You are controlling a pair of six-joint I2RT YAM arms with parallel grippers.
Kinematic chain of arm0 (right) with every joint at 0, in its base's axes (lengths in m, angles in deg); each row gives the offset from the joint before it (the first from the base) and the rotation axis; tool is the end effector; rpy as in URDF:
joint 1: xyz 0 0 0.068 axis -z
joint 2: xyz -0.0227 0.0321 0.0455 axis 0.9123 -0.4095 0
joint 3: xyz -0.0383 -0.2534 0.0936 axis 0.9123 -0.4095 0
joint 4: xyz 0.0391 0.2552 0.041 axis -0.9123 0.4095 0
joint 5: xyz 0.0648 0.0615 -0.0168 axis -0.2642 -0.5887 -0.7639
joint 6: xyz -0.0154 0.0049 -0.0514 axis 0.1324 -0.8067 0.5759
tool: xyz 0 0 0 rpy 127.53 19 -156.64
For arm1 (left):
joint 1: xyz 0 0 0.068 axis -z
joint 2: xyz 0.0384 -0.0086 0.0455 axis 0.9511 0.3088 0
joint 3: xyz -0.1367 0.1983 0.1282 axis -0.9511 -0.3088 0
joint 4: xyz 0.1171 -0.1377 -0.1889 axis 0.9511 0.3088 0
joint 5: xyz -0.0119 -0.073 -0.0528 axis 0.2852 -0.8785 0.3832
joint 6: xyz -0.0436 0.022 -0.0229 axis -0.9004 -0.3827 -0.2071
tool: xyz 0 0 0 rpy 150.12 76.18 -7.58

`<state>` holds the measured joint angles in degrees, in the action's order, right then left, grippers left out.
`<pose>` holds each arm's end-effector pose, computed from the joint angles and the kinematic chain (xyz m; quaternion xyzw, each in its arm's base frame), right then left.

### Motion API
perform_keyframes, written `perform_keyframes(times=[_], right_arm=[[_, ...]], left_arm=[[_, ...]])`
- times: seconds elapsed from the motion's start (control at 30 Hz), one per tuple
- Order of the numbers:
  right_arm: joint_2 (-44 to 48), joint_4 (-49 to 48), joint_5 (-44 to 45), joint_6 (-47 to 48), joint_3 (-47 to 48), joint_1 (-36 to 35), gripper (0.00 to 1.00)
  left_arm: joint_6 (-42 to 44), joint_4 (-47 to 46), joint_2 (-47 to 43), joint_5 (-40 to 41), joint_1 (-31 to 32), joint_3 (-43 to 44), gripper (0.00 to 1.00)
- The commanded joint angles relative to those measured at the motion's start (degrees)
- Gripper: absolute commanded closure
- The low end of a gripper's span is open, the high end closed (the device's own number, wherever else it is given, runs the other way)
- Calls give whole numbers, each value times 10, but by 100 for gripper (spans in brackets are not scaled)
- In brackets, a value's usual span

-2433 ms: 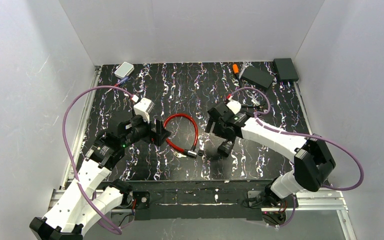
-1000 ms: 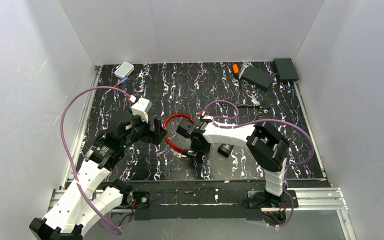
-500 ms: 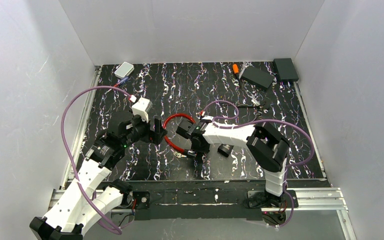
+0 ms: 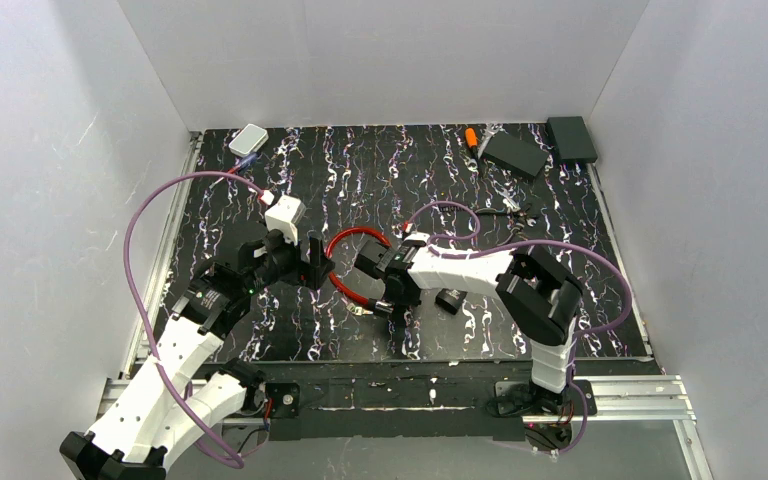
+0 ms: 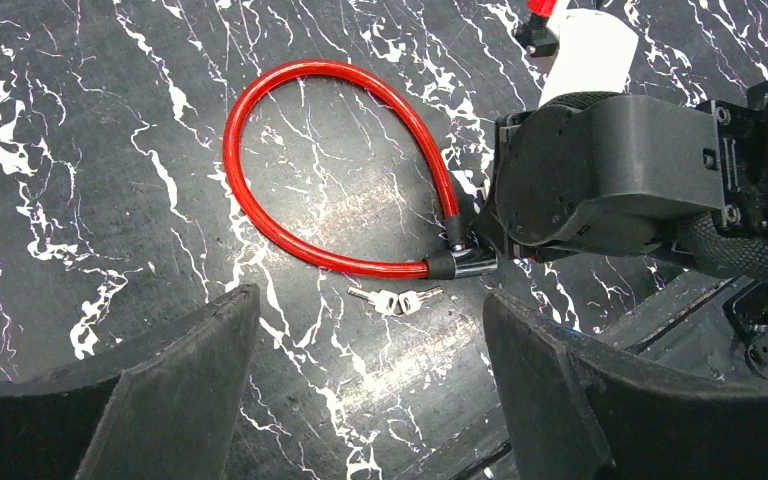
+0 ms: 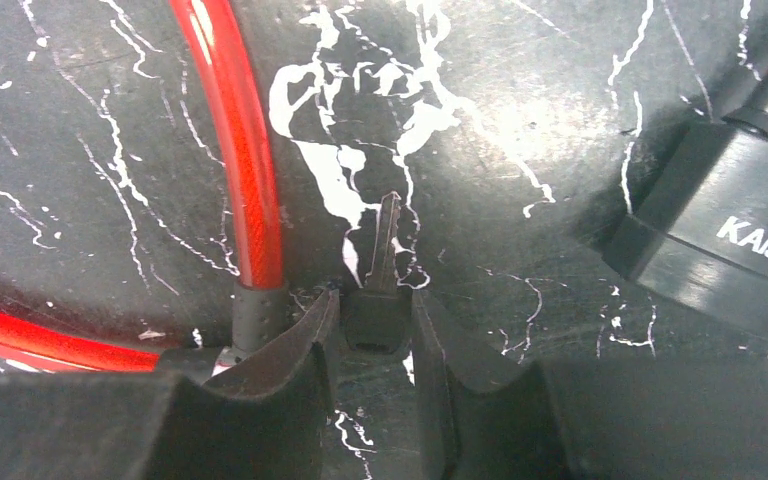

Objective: Unlock with the key

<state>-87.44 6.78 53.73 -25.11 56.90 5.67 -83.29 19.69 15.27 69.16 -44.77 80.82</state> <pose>0.1934 0.3047 0.1700 0.1147 0.9603 0.0002 0.2544 0.1523 -0.0838 0.3317 0.1664 0.8091 -0.2300 0.5145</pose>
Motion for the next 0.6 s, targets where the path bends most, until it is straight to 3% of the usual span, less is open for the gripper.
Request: perform_keyframes(times=[0.0,0.37,0.57], right_arm=[[35,26,40,-15,-24,0,99],[149,-16,69,-54,-70,1,99],[223,-34,86,-74,-78,6,99]], left_arm=[[8,6,-3,5,3,9,20],[-3,-34,-22,-10,3,-14,19],[-61,-91,-42,-30,3,-34,18]])
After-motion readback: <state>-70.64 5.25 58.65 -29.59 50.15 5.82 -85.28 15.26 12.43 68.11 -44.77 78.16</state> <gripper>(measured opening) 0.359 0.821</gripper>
